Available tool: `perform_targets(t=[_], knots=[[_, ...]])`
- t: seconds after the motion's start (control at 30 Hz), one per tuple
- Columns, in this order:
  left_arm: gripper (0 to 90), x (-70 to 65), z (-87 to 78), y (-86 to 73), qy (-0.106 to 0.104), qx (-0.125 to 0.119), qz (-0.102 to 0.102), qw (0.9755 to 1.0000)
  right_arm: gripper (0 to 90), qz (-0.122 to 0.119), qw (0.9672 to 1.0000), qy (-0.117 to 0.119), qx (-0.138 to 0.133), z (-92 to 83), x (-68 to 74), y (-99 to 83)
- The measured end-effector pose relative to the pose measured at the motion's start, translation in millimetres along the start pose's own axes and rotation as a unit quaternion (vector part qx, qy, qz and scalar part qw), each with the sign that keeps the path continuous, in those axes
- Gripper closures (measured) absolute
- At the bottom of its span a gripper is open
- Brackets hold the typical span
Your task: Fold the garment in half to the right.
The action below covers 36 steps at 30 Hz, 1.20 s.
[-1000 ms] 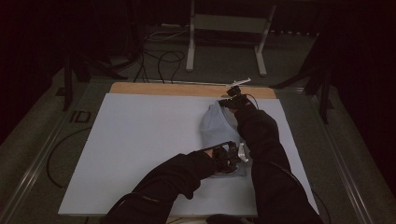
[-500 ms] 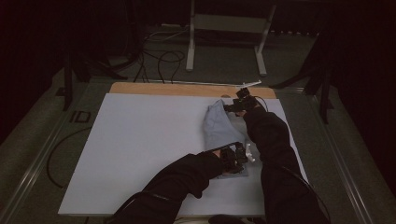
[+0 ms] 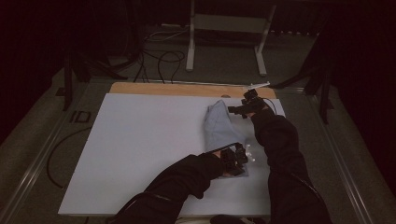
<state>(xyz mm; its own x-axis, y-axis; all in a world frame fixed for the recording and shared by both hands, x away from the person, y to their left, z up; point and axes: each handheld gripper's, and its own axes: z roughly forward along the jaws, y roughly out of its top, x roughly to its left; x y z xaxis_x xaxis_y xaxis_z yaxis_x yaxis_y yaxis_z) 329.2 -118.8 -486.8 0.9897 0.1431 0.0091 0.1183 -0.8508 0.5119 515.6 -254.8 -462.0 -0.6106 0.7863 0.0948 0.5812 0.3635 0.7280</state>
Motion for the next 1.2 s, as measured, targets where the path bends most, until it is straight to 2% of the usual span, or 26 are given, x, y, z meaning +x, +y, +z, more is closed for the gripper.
perform_targets(t=[0.03, 0.3, 0.5, 0.63, 0.7, 0.77, 0.8, 0.83, 0.87, 0.9, 0.93, 0.97, 1.03, 1.1, 1.17, 1.2], knots=[[75.4, -1.2, -1.7, 0.8, -0.008, -0.004, 0.002, 1.0, 14.2, 0.001, 1.0, -0.001, -0.002, -2.2, 0.8, 0.7], [67.7, -6.6, -11.4, 2.2, -0.018, -0.019, 0.011, 0.9996, 13.3, -0.003, 0.9999, 0.007, -0.015, -13.4, 6.3, 1.1], [53.0, -12.2, -30.8, 2.4, -0.013, -0.039, 0.022, 0.9989, 11.4, -0.01, 0.9994, 0.016, -0.028, -21.9, 11.8, -0.2], [48.5, -13.1, -38.4, 3.1, -0.008, -0.047, 0.02, 0.9987, 10.7, -0.013, 0.9991, 0.018, -0.035, -25.0, 13.3, -0.4], [43.2, -12.8, -43.3, 2.7, -0.001, -0.053, 0.016, 0.9985, 10.5, -0.01, 0.9989, 0.021, -0.04, -26.9, 15.0, -0.7], [32.1, -12.9, -47.7, 1.0, 0.007, -0.056, 0.01, 0.9984, 10.2, -0.012, 0.9985, 0.027, -0.047, -30.6, 18.5, -0.9], [32.1, -12.9, -50.1, -0.4, 0.007, -0.058, 0.009, 0.9983, 10.2, -0.012, 0.9985, 0.027, -0.047, -30.6, 18.5, -0.9], [23.3, -12.6, -53.2, -2.2, 0.006, -0.06, 0.005, 0.9982, 10.1, -0.015, 0.9981, 0.032, -0.051, -33.6, 20.7, -1.1], [23.3, -11.8, -56.4, -4.3, 0.006, -0.064, 0.001, 0.9979, 10.1, -0.015, 0.9981, 0.032, -0.051, -33.6, 20.7, -1.1], [19.3, -10.5, -60.0, -6.5, 0.009, -0.069, -0.005, 0.9976, 9.9, -0.015, 0.9978, 0.035, -0.054, -35.1, 22.4, -1.0], [10.3, -8.5, -64.1, -9.1, 0.007, -0.07, -0.008, 0.9975, 9.9, -0.02, 0.9976, 0.036, -0.056, -38.3, 25.6, -0.9], [10.3, -6.3, -68.3, -12.2, 0.007, -0.075, -0.009, 0.9972, 9.9, -0.02, 0.9976, 0.036, -0.056, -38.3, 25.6, -0.9], [0.3, -1.7, -76.8, -18.6, 0.003, -0.081, -0.018, 0.9965, 9.9, -0.026, 0.9968, 0.042, -0.062, -41.5, 31.9, -2.0], [0.2, 5.6, -89.6, -31.3, 0.017, -0.099, -0.03, 0.9945, 9.9, -0.032, 0.9963, 0.047, -0.065, -43.1, 37.4, -3.4], [0.2, 8.4, -93.4, -35.9, 0.021, -0.101, -0.03, 0.9942, 9.9, -0.037, 0.9961, 0.047, -0.065, -44.0, 40.3, -4.0], [0.2, 10.5, -97.2, -40.7, 0.03, -0.104, -0.031, 0.9936, 9.9, -0.04, 0.9954, 0.051, -0.071, -45.9, 46.8, -5.2]])
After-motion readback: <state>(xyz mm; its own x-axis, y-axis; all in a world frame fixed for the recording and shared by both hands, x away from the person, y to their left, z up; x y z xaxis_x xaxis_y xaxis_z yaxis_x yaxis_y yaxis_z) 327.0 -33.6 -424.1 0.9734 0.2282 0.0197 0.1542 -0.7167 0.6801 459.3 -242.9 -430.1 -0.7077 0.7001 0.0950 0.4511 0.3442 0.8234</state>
